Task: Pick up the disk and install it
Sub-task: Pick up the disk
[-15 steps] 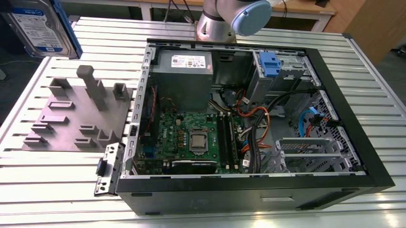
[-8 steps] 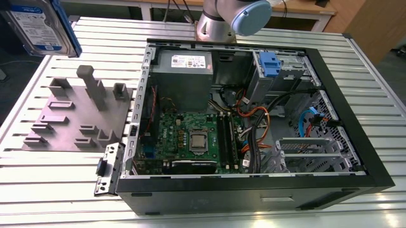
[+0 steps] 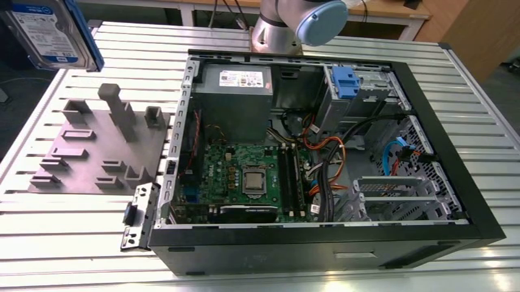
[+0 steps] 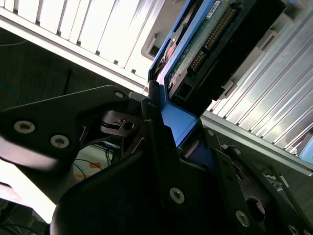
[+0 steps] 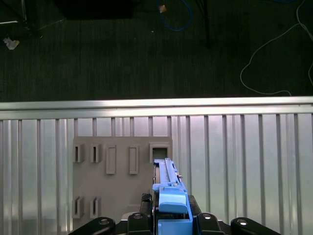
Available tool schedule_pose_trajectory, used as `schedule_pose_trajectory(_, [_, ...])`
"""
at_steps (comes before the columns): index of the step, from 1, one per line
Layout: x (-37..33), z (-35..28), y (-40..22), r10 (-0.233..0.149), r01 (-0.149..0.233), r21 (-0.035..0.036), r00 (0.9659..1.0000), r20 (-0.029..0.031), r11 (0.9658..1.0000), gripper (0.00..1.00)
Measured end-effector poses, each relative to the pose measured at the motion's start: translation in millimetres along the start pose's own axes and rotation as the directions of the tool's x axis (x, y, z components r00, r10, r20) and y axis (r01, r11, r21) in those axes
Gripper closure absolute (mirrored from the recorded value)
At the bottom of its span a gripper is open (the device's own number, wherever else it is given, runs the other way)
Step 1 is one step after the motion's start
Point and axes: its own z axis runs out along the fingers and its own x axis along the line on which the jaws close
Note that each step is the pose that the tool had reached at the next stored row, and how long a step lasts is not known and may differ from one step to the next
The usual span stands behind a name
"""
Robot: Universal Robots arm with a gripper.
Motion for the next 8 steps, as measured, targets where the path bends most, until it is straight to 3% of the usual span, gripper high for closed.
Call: schedule_pose_trajectory(8, [-0.1, -4.0, 0.0, 0.0, 0.0, 0.0001, 1.0, 0.0, 1.0, 0.64])
